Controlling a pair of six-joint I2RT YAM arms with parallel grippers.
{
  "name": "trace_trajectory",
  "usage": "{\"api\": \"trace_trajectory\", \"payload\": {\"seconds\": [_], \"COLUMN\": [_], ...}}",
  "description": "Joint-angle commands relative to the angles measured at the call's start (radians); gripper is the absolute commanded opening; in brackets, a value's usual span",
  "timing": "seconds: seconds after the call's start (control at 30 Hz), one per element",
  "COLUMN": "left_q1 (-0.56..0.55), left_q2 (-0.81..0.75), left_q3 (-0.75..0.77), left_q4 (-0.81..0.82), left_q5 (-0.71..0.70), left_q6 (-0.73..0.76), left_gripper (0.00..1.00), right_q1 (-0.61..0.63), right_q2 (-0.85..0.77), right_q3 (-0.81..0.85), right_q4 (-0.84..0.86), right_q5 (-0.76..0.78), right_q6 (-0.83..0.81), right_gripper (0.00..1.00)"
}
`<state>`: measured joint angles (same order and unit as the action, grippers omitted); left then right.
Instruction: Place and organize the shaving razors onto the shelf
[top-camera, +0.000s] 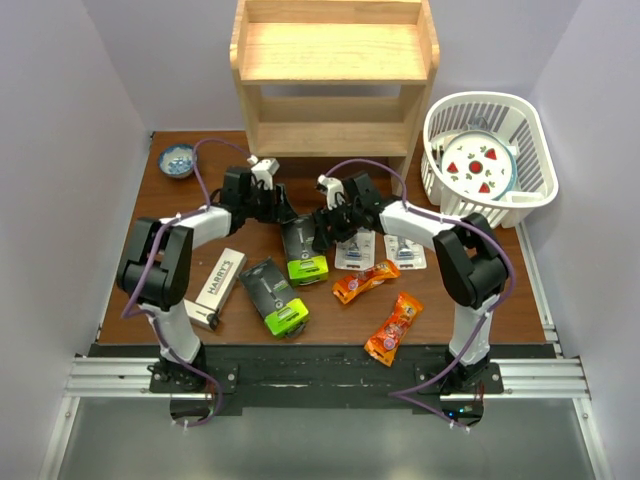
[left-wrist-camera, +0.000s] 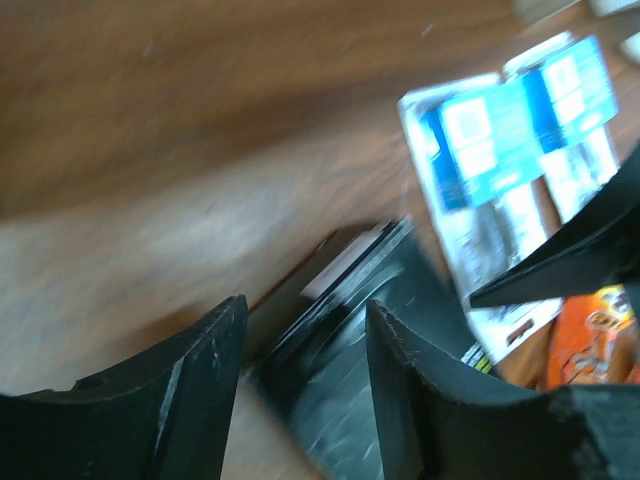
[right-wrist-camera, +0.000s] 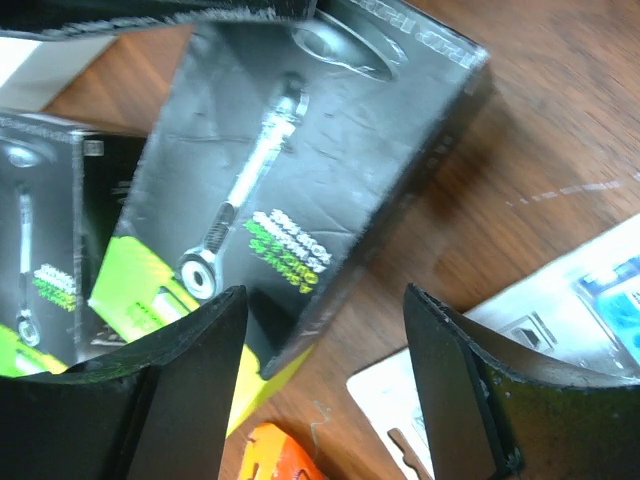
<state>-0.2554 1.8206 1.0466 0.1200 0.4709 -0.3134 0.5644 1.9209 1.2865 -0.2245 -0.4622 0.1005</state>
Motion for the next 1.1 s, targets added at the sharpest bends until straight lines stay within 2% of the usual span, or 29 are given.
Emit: {"api": "trace_trajectory", "payload": {"seconds": [0.0,0.03,0.17,0.27,0.37,0.47,0.67,0.77,0.87,1.0,1.07], "left_q1": [-0.024,-0.022,-0.018,-0.019,-0.022,-0.028,-0.036,-0.048,-0.074,-0.094,-0.096], "left_q2": [-0.018,-0.032,-0.187,-0.331,-0.349,-0.346,-0.245,-0.161,-0.062,0.066,0.112], "left_q3": [0.078,0.090,0.058,-0.043,-0.129,-0.206,-0.201,-0.174,-0.097,0.108,0.163], "left_q4": [0.132,0.059,-0.114,-0.181,-0.258,-0.226,-0.161,-0.068,0.022,0.044,0.044], "left_q5": [0.035,-0.010,-0.144,-0.071,-0.040,-0.049,-0.078,-0.043,-0.009,0.012,0.012], "left_q6": [-0.035,-0.035,-0.055,-0.062,-0.075,-0.096,-0.101,-0.121,-0.148,-0.135,-0.130], "left_gripper": [0.58,0.59,0.68,0.69,0.69,0.69,0.69,0.67,0.62,0.55,0.53], "right_q1": [-0.003,0.000,-0.009,-0.020,-0.043,-0.061,-0.106,-0.120,-0.123,-0.124,-0.123], "right_q2": [-0.008,0.003,0.059,0.079,0.118,0.167,0.199,0.182,0.164,0.132,0.121], "right_q3": [0.004,0.007,0.017,0.031,0.056,0.097,0.119,0.091,0.067,0.050,0.045], "right_q4": [0.005,0.011,0.062,0.093,0.114,0.111,0.100,0.108,0.116,0.117,0.111], "right_q5": [0.092,0.111,0.200,0.217,0.217,0.204,0.162,0.163,0.165,0.168,0.172], "right_q6": [0.048,0.068,0.195,0.297,0.384,0.413,0.406,0.404,0.406,0.409,0.410], "right_gripper": [0.61,0.52,0.40,0.33,0.30,0.28,0.25,0.25,0.25,0.26,0.29]}}
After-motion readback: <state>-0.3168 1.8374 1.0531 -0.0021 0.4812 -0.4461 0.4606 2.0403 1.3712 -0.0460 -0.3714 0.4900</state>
